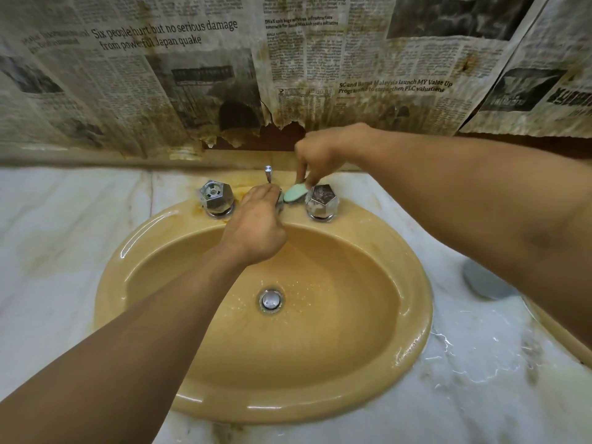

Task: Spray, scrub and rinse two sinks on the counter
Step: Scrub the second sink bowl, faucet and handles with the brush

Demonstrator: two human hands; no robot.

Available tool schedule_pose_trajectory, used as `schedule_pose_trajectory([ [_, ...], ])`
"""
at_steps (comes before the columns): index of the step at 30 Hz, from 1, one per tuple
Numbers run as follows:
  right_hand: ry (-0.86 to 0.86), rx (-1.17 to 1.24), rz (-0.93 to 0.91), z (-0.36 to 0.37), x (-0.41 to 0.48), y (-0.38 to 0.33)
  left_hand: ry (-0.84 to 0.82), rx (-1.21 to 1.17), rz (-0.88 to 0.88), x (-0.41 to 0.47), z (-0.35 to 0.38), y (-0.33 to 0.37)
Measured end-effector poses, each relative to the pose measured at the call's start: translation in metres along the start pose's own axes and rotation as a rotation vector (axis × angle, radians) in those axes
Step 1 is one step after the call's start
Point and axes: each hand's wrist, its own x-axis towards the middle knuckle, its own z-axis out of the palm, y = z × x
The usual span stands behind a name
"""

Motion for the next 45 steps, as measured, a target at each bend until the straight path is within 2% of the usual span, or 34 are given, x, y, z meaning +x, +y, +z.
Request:
schedule_pose_trajectory([
  [4, 0.084, 0.306, 0.097, 0.031, -0.013, 0.035, 0.006, -0.012, 0.008, 0.004, 0.003, -0.004],
  [10, 0.154, 0.43, 0.175, 0.051, -0.02, 0.036, 0.028, -0.052, 0.017, 0.004, 0.004, -0.006],
  [14, 0.177, 0.608, 0.38, 0.076, -0.057, 0.044, 0.063, -0.12, 0.004, -0.003, 0.002, -0.007],
  [16, 0.191, 0.6, 0.443, 0.087, -0.09, 0.042, 0.066, -0.126, 0.022, -0.009, 0.0, -0.009],
  [19, 0.11, 0.508, 0.423, 0.102, -0.137, 0.02, 0.037, -0.153, 0.09, -0.031, -0.002, -0.021],
  [21, 0.141, 0.521, 0.453, 0.117, -0.152, 0.006, 0.03, -0.157, 0.124, -0.049, -0.005, -0.04],
  [24, 0.242, 0.562, 0.544, 0.129, -0.159, -0.005, 0.065, -0.026, 0.145, -0.068, -0.013, -0.087],
  [27, 0.186, 0.568, 0.52, 0.132, -0.173, -0.01, 0.067, 0.134, 0.154, -0.077, -0.02, -0.135],
  [30, 0.14, 0.539, 0.557, 0.136, -0.193, -0.009, 0.032, 0.176, 0.077, -0.08, -0.027, -0.168],
  [35, 0.288, 0.577, 0.625, 0.14, -0.166, -0.04, -0.052, 0.28, 0.148, -0.092, -0.026, -0.217],
  [38, 0.318, 0.596, 0.604, 0.14, -0.15, -0.056, -0.037, 0.275, 0.083, -0.102, -0.021, -0.23],
  [45, 0.488, 0.729, 0.698, 0.128, -0.107, -0.107, 0.043, 0.29, 0.047, -0.095, -0.014, -0.227],
])
